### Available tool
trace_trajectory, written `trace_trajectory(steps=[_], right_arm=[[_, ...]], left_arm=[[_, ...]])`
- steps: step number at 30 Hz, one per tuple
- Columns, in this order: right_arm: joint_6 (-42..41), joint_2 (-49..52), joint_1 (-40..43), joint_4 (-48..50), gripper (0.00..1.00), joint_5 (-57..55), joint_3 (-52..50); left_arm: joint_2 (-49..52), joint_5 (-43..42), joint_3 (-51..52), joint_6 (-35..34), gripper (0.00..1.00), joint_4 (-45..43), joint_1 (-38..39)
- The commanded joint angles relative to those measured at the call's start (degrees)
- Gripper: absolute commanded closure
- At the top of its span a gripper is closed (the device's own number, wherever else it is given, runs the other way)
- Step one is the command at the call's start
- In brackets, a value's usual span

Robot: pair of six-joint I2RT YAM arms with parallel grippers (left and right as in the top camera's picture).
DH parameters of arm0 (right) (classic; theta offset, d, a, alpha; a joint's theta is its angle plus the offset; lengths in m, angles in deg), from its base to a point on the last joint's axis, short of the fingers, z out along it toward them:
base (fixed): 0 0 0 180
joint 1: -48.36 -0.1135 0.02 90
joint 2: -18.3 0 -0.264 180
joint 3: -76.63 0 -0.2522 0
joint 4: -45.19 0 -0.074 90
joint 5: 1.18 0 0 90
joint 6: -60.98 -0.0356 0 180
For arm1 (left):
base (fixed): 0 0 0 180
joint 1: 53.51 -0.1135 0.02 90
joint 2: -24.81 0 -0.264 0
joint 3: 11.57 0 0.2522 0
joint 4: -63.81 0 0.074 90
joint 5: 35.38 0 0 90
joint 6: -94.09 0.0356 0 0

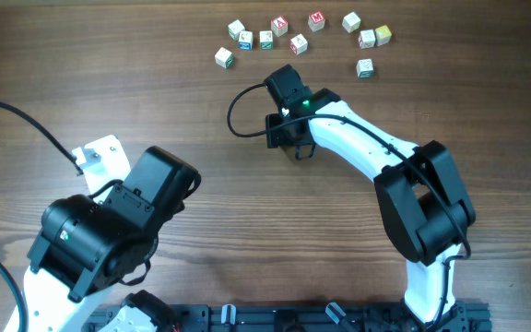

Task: Form a tower

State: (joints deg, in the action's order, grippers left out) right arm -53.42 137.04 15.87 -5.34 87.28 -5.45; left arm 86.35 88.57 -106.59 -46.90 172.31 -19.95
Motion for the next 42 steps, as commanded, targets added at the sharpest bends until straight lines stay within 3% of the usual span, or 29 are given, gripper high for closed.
trace_trajectory(steps=[1,3,8,18,28,30,37,39,42], right_arm=[[-1.27,1.07,-0.46,-0.31,0.45,0.74,1.44],[-1.27,1.07,-0.5,-0.26,0.54,0.42,1.44],[-1.68,1.07,-0.5,-0.26,0.61,-0.13,1.44],[-4.26,1.07,-0.5,-0.15,0.64,-0.13,1.44],[-3.58,1.01,-0.5,-1.36,0.19,0.87,2.78],[0.07,0.55,-0.5,-3.56,0.0,3.23,4.79],[16.9,-7.04,-0.42,-10.78,0.0,3.32,10.38],[15.28,-8.33,0.0,-10.69,0.0,3.1,10.38],[2.58,-8.26,0.59,-10.82,0.0,-1.73,9.86]], left_arm=[[-0.35,-0.07,0.07,-0.92,0.0,0.02,-0.35],[-0.35,-0.07,0.07,-0.92,0.0,0.0,-0.35],[-0.35,-0.07,0.07,-0.92,0.0,0.0,-0.35],[-0.35,-0.07,0.07,-0.92,0.0,0.0,-0.35],[-0.35,-0.07,0.07,-0.92,0.0,0.02,-0.35],[-0.35,-0.07,0.07,-0.92,0.0,0.0,-0.35],[-0.35,-0.07,0.07,-0.92,0.0,0.02,-0.35],[-0.35,-0.07,0.07,-0.92,0.0,0.0,-0.35],[-0.35,-0.07,0.07,-0.92,0.0,0.0,-0.35]])
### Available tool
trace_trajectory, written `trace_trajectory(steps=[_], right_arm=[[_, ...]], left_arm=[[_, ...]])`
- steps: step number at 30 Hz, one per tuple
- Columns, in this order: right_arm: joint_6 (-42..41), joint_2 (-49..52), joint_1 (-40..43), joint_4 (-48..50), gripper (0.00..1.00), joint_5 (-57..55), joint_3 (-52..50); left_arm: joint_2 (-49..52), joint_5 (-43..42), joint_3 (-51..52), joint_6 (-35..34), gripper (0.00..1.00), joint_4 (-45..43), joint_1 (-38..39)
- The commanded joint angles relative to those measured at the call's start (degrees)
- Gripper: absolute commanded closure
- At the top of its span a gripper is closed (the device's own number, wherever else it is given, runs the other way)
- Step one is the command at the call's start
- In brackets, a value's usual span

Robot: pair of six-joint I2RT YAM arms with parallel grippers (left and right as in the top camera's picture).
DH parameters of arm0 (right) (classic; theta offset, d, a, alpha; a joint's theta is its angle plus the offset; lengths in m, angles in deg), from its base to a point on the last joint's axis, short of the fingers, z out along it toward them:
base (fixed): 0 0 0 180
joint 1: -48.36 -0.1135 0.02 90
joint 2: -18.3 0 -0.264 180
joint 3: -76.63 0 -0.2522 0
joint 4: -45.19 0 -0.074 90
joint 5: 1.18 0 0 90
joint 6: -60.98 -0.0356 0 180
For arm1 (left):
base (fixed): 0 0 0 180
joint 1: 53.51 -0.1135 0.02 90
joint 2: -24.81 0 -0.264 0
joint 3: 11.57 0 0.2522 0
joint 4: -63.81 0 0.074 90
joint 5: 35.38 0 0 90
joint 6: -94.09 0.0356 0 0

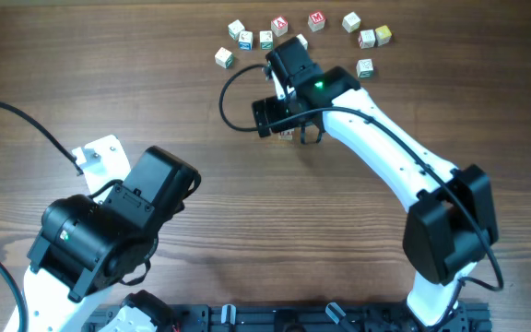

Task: Form a tower

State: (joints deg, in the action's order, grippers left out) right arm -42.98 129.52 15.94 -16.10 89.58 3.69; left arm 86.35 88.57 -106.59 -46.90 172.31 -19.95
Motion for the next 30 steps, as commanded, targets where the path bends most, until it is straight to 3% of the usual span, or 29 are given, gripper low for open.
trace_trajectory(steps=[1,12,17,21,30], right_arm=[[-8.9,-0.66,0.52,-0.28,0.0,-4.17,0.7],[-13.2,8.35,0.2,2.71,0.04,-1.36,0.76],[-13.62,9.79,0.2,2.78,0.2,-2.89,0.76],[-13.64,11.04,0.2,2.51,0.25,-2.84,0.76],[-14.58,12.11,0.24,3.15,0.5,-2.86,0.76]], left_arm=[[-0.35,-0.07,0.07,-0.92,0.0,0.02,-0.35],[-0.35,-0.07,0.07,-0.92,0.0,0.0,-0.35],[-0.37,-0.07,0.07,-0.92,0.0,0.02,-0.35],[-0.35,-0.07,0.07,-0.92,0.0,0.0,-0.35],[-0.35,-0.07,0.07,-0.92,0.0,0.0,-0.35]])
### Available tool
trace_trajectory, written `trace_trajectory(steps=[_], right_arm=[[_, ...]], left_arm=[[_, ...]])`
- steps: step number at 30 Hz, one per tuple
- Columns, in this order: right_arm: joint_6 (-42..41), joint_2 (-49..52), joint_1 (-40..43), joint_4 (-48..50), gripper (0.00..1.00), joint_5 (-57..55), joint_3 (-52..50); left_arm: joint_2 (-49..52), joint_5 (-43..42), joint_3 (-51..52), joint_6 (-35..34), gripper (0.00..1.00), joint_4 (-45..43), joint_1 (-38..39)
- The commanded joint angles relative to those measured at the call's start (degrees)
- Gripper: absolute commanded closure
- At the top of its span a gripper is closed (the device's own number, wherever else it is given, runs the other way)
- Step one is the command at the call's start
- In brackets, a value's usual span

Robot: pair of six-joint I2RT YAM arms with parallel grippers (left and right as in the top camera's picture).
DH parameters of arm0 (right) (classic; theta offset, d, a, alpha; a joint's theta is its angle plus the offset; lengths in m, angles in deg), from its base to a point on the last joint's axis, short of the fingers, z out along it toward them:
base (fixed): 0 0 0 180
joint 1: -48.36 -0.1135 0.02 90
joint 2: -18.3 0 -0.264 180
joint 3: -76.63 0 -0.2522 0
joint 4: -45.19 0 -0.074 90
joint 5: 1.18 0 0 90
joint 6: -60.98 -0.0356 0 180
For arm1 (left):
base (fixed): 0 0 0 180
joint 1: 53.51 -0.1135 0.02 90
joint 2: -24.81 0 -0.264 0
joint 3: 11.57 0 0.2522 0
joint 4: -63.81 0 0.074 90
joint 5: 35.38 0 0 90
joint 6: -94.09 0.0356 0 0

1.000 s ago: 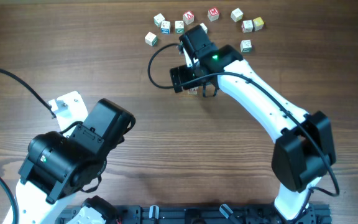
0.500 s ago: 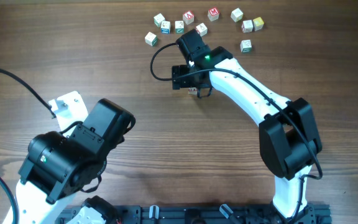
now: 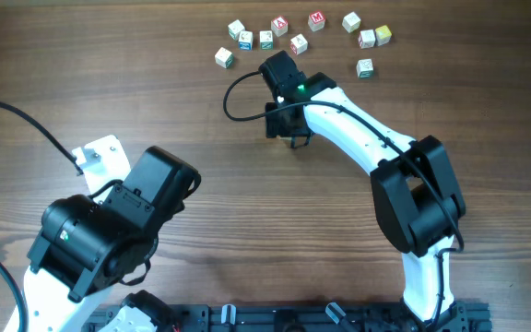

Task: Form a tower

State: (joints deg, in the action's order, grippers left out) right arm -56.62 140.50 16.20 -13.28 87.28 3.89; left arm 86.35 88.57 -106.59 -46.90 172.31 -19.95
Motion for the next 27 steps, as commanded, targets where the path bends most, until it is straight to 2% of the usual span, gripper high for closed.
trace_trajectory(steps=[1,4,10,27], right_arm=[[-0.92,1.14,-0.02,0.31,0.52,-0.57,0.57],[-1.16,1.14,-0.02,0.31,0.59,-0.57,0.57],[-2.56,1.14,-0.02,0.31,0.66,-0.59,0.57],[-4.15,0.92,-0.02,-2.34,0.76,-2.73,3.06]], left_arm=[[-0.35,-0.07,0.07,-0.92,0.0,0.0,-0.35],[-0.35,-0.07,0.07,-0.92,0.0,0.0,-0.35],[-0.35,-0.07,0.07,-0.92,0.0,0.0,-0.35],[-0.35,-0.07,0.07,-0.92,0.0,0.0,-0.35]])
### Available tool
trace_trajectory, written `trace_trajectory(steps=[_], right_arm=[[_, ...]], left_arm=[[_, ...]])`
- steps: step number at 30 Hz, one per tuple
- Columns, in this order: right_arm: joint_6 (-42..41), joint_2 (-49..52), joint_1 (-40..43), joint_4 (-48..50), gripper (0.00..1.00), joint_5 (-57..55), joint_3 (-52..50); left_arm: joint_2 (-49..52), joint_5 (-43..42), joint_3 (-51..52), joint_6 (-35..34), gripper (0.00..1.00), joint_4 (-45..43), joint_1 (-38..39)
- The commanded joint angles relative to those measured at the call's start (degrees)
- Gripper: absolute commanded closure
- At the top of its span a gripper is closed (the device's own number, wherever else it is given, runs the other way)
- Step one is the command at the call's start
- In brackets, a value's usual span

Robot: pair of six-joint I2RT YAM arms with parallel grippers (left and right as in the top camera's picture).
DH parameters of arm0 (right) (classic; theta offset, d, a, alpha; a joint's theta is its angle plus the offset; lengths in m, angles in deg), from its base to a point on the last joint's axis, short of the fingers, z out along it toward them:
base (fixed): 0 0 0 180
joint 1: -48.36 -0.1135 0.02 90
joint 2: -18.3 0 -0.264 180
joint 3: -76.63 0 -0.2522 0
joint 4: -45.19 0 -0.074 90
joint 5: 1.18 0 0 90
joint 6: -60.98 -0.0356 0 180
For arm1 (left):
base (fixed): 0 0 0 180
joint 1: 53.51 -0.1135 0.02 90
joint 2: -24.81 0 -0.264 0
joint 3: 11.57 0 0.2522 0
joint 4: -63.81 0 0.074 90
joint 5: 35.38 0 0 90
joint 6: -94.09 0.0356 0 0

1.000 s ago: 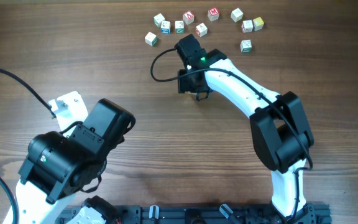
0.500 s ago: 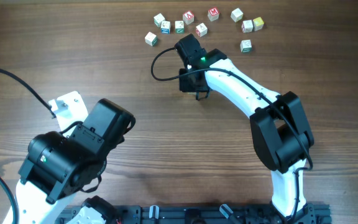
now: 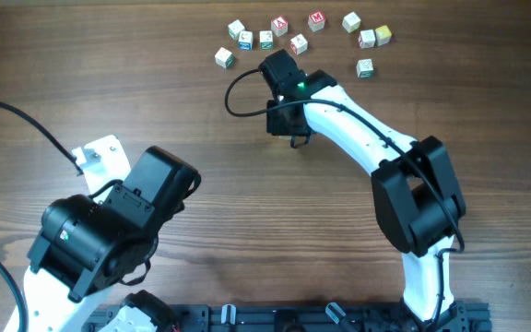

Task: Form a tower

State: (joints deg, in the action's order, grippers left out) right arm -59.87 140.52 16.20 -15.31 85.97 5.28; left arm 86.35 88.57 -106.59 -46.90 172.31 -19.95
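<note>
Several small letter blocks (image 3: 298, 43) lie loose along the far edge of the table, none on top of another. One block (image 3: 222, 57) lies furthest left and another (image 3: 364, 67) to the right. My right gripper (image 3: 289, 138) points down at the table just in front of the cluster, its wrist body covering the fingers. Nothing shows whether anything is between them. My left arm is folded at the near left, with its white gripper end (image 3: 95, 154) far from the blocks.
The wooden table (image 3: 155, 83) runs across the whole view. A black cable (image 3: 233, 101) loops off the right wrist to its left. The bulky left arm (image 3: 109, 231) fills the near left corner, and a black rail (image 3: 293, 318) runs along the near edge.
My right gripper first stood a little nearer to me, below the blocks. Then the arm was stretched out with the wrist turned, close to the cluster. After that it was bent again just in front of the blocks, where it stays. No block has shifted, and the left arm never moved.
</note>
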Motion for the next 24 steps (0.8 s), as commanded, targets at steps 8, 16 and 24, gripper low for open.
trace_trajectory(steps=[8,16,24], right_arm=[[-5.09,0.9,-0.09,-1.62,0.77,-3.56,1.64],[-5.49,0.94,-0.13,-1.51,0.77,-2.69,1.64],[-2.16,1.01,-0.13,-1.31,0.76,-2.69,1.38]], left_arm=[[-0.35,-0.07,0.07,-0.92,0.0,0.02,-0.35],[-0.35,-0.07,0.07,-0.92,0.0,0.0,-0.35],[-0.37,-0.07,0.07,-0.92,0.0,0.0,-0.35]])
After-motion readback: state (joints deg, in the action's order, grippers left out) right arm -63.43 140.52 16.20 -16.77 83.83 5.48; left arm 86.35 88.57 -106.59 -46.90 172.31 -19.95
